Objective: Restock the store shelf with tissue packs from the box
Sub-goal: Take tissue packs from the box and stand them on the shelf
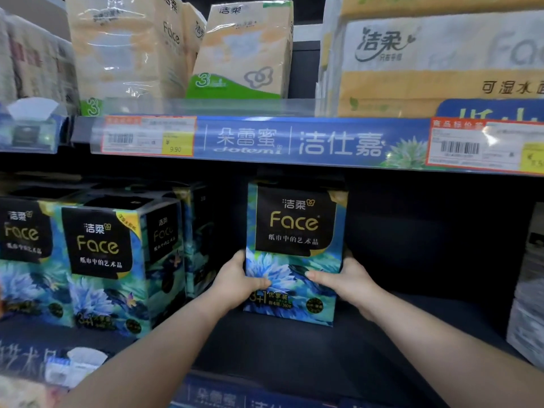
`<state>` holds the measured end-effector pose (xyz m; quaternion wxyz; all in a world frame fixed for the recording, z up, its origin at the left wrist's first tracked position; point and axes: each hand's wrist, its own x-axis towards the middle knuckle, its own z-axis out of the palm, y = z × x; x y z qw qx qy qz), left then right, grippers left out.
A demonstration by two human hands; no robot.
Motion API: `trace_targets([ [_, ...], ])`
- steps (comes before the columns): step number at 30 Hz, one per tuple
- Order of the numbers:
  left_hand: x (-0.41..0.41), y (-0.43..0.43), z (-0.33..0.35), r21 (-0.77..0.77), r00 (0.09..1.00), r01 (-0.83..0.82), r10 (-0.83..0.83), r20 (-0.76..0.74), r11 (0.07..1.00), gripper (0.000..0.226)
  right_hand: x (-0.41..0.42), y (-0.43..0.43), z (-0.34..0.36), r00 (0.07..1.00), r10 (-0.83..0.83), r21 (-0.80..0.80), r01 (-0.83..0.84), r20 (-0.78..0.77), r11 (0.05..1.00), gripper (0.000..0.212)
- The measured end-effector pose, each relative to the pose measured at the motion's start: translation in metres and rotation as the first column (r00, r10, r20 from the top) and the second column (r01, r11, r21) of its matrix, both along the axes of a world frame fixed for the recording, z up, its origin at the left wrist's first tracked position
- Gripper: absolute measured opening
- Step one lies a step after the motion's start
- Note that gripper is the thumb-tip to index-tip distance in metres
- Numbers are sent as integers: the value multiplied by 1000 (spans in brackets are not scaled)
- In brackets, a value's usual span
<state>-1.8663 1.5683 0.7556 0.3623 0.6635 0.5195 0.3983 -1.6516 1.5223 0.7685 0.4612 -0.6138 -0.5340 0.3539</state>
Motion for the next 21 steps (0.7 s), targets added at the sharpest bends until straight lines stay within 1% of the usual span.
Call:
trace_targets([
  [4, -2, 4, -1, -5, 1000, -20, 20, -1, 1000, 49, -1, 7, -5, 997, 21, -22, -19, 72, 1000, 39],
  [6, -7, 5, -4, 17, 1000, -25, 25, -11, 1000, 52, -4, 13, -7, 997, 32, -20, -31, 64, 999, 28],
  [9, -20, 3, -6, 74, 998, -47, 49, -26, 996, 59, -12, 24, -9, 997, 50, -13, -49, 52, 999, 27],
  [12, -38, 1, -11, 75, 995, -55, 61, -78, 996, 66, -27, 36, -11, 997, 48, 24, -50, 55, 998, 59],
  [14, -49, -3, -15, 22, 989, -47, 50, -137, 999, 77, -38, 46, -13, 998, 36, 6, -36, 47, 999, 60],
  [16, -56, -9, -19, -46, 980, -8, -2, -201, 999, 86, -50, 53, -13, 999, 42, -29, -41, 29, 999, 58],
  [17, -58, -12, -21, -70, 963, 10, -28, -270, 998, 87, -55, 57, -15, 998, 48, -30, -47, 34, 998, 59],
  [19, -62, -17, -23, -106, 884, 33, -79, -461, 994, 80, -67, 63, -14, 997, 65, -21, -64, 41, 998, 65],
  [21, -66, -20, -26, -128, 813, 55, -119, -570, 990, 71, -76, 67, -14, 996, 84, -12, -83, 42, 996, 66],
])
